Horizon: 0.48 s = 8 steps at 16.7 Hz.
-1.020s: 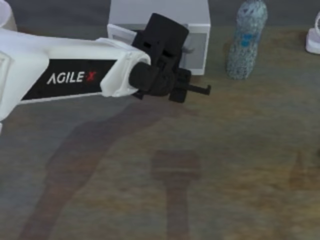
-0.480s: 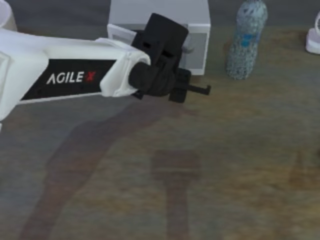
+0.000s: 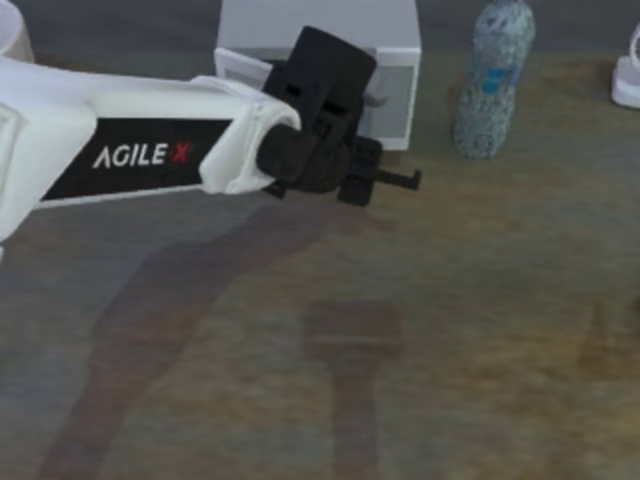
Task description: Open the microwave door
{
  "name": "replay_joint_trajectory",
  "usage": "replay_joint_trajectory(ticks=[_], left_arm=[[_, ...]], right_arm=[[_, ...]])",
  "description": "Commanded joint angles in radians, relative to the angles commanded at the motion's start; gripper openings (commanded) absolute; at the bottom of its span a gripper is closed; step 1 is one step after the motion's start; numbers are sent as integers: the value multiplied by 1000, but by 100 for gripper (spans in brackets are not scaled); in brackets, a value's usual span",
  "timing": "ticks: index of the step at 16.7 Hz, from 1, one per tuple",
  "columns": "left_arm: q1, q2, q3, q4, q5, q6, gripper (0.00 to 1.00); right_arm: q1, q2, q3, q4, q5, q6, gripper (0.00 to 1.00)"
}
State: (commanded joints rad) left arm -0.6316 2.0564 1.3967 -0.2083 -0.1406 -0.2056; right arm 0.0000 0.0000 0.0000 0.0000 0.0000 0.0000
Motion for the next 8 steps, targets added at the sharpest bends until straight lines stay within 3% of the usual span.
replay_joint_trajectory(ticks=[8], left_arm=[[8,-23,-39,18,37,38,0]], right_arm=[[0,0,0,0,0,0,100]])
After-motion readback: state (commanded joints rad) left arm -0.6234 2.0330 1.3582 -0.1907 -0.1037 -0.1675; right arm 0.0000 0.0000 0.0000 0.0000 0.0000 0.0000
